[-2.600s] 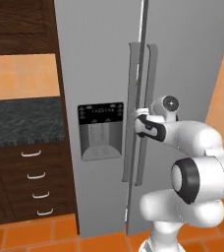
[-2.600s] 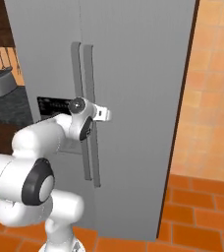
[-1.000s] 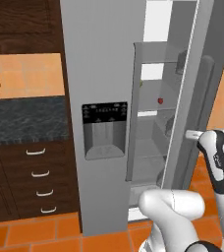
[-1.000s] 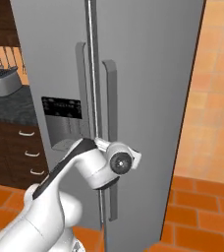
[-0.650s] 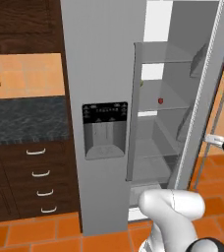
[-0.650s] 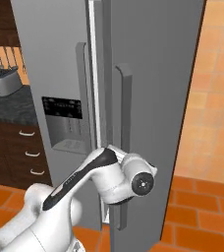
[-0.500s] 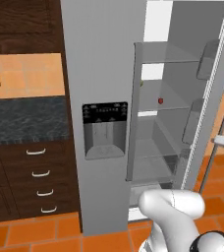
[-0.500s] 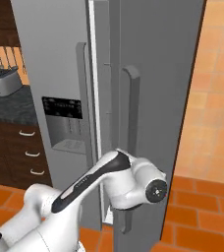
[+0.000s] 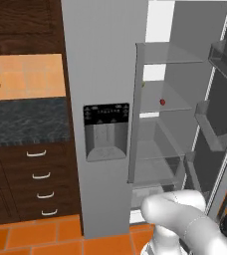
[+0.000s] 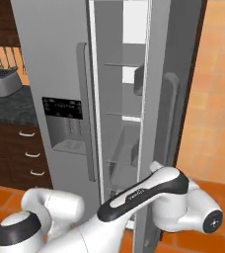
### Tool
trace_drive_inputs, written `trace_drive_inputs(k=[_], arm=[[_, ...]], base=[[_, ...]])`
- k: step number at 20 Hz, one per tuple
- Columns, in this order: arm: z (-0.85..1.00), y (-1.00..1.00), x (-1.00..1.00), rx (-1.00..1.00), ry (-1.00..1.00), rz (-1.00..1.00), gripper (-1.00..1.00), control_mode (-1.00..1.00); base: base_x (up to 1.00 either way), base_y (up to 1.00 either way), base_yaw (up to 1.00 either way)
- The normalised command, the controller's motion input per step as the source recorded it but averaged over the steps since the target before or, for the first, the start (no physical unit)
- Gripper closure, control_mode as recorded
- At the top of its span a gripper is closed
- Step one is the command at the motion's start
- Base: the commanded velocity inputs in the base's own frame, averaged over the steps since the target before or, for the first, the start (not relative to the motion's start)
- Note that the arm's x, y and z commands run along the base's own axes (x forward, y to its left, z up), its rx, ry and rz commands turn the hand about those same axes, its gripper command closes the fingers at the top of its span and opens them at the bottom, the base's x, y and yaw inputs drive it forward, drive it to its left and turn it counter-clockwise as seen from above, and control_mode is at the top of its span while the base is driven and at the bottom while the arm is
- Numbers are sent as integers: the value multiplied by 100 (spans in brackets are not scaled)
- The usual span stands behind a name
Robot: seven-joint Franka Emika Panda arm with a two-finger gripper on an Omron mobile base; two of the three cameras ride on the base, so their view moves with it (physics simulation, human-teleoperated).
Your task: Take the strawberry from the fridge and place it on top of the pancake, located on the dining counter.
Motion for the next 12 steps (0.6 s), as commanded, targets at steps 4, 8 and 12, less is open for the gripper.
trace_drive_inputs(k=[4,8,12], arm=[[-30,-88,4,1,-44,-12,100,-100],[-4,-37,3,0,-65,-27,100,-100],[13,-13,-69,3,-27,-25,100,-100]], base=[[0,0,0],[0,0,0],[0,0,0]])
